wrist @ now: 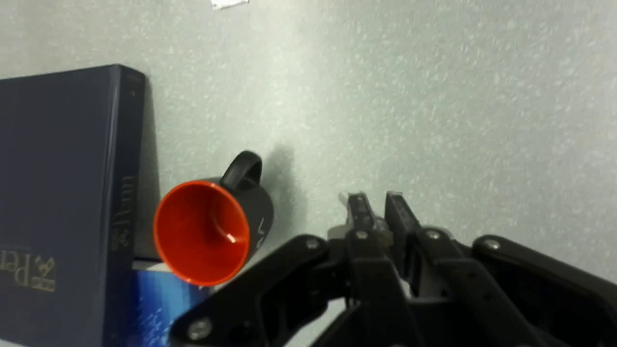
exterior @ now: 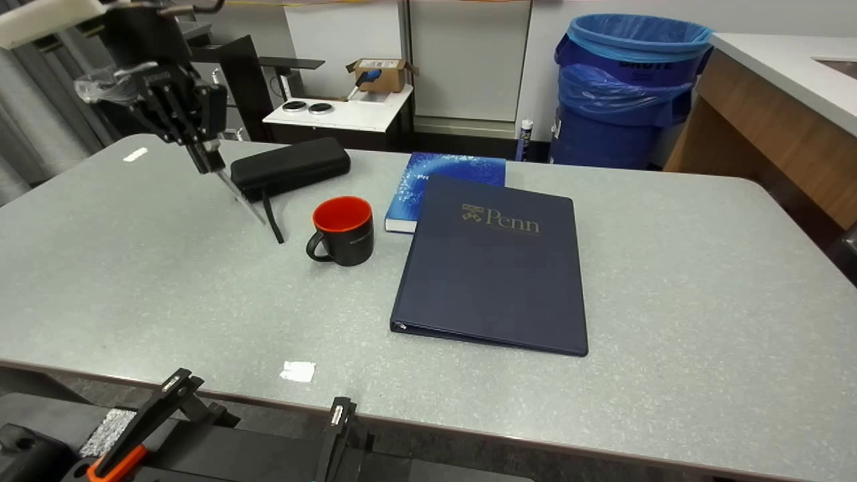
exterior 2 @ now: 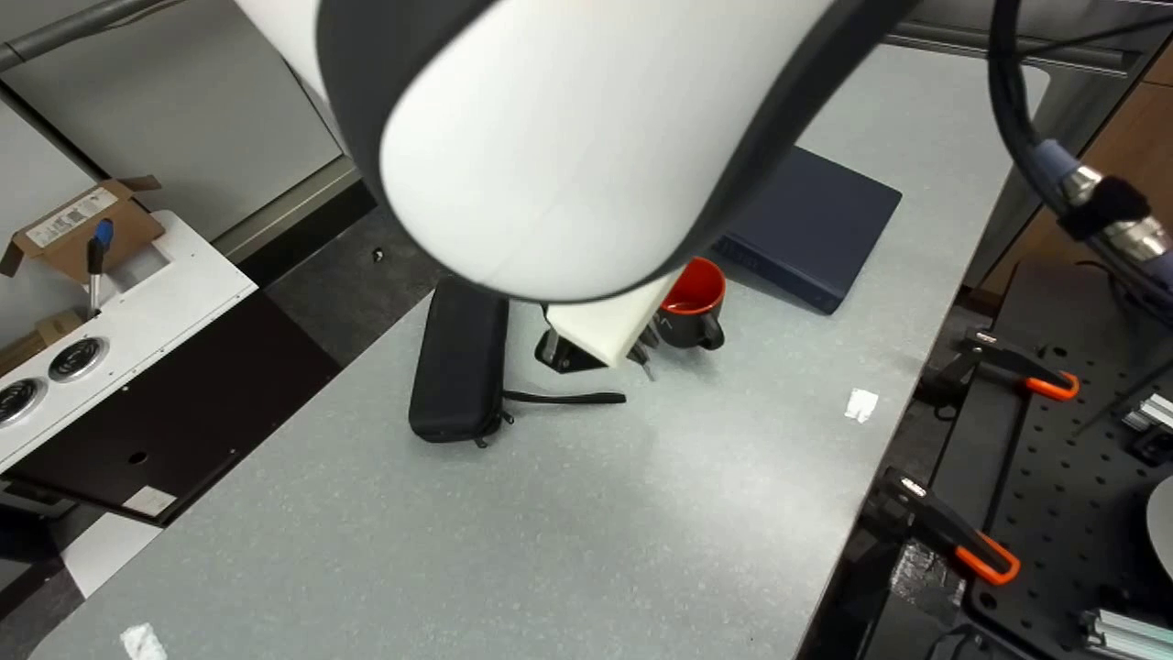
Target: Take the pen out of the mug and put it on the table
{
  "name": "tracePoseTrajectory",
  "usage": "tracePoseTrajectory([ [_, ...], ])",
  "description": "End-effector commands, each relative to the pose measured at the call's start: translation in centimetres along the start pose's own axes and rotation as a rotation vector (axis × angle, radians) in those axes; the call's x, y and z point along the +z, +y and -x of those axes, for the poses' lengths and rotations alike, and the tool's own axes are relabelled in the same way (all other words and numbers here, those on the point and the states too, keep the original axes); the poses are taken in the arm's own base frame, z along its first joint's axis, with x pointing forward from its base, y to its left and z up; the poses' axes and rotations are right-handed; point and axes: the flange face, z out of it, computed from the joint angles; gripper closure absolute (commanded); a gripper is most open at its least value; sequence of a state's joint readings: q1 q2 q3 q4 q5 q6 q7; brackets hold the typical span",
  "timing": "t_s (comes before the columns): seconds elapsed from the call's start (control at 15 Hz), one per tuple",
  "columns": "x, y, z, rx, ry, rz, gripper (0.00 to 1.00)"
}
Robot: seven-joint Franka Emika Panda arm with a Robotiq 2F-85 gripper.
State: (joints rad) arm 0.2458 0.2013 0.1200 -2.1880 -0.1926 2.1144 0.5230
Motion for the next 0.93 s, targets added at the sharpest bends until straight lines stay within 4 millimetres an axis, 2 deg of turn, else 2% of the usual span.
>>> tracePoseTrajectory([
  [0.0, 5.0, -0.7, -2.5, -0.03, -0.196, -0.013, 0.97],
  [0.13, 7.1, -0.6, -3.8, -0.007, -0.299, -0.011, 0.97],
  [0.2, 8.2, -0.6, -5.2, 0.012, -0.309, -0.018, 0.97],
  [0.47, 11.2, -0.7, -10.1, 0.074, -0.204, 0.0, 0.97],
  [0.67, 12.9, -1.0, -11.9, 0.083, -0.105, 0.003, 0.97],
  [0.73, 13.2, -1.1, -12.2, 0.086, -0.083, 0.009, 0.71],
  [0.8, 13.4, -1.1, -12.3, 0.083, -0.065, 0.009, 0.6],
  [0.87, 13.5, -1.1, -12.3, 0.085, -0.046, 0.012, 0.54],
])
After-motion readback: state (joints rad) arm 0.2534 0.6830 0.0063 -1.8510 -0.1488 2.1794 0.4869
